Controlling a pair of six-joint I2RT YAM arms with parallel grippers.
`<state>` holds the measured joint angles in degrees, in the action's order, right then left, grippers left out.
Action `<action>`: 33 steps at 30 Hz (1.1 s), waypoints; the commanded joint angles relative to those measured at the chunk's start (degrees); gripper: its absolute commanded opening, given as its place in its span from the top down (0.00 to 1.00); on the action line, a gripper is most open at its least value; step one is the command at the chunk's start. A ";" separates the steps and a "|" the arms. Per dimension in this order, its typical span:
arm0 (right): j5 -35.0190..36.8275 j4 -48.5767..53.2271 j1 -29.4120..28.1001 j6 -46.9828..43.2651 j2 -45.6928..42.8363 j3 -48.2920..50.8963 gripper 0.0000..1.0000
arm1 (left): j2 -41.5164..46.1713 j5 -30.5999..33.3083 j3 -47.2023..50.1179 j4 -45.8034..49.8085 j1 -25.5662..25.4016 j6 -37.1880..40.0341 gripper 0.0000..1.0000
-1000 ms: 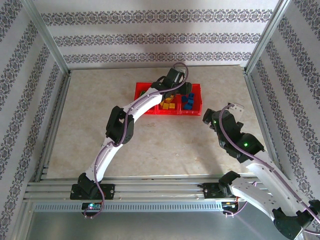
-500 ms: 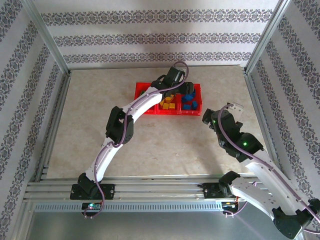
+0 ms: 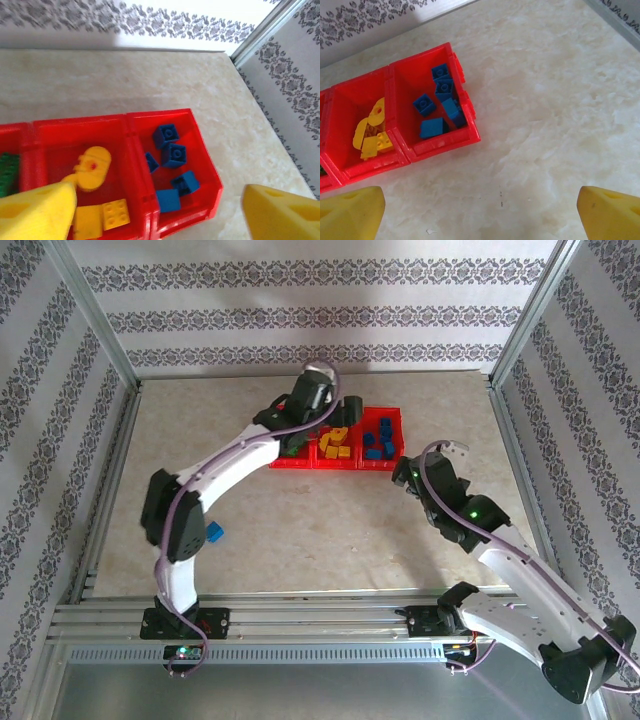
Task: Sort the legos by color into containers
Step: Place the lego in the container, then pick up the lego from the bottom-left of the table.
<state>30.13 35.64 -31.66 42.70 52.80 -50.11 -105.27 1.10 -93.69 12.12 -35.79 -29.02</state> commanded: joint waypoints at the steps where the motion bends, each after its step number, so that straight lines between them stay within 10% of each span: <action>1: -1.87 -2.35 -0.82 -0.86 2.15 -0.58 0.02 | 7.10 6.04 9.88 -6.58 2.21 -3.37 0.00; 19: -5.00 -6.10 -17.24 -2.74 29.86 -15.61 0.02 | 43.93 9.70 48.84 5.63 26.67 -10.90 0.00; 33: -13.98 -4.98 -28.06 -9.10 55.45 -37.02 0.02 | 50.45 6.71 57.26 10.65 43.35 -11.32 0.00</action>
<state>18.41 29.74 -57.98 36.27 105.60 -83.48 -54.85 9.58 -38.06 20.67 5.04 -38.96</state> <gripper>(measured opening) 0.982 0.996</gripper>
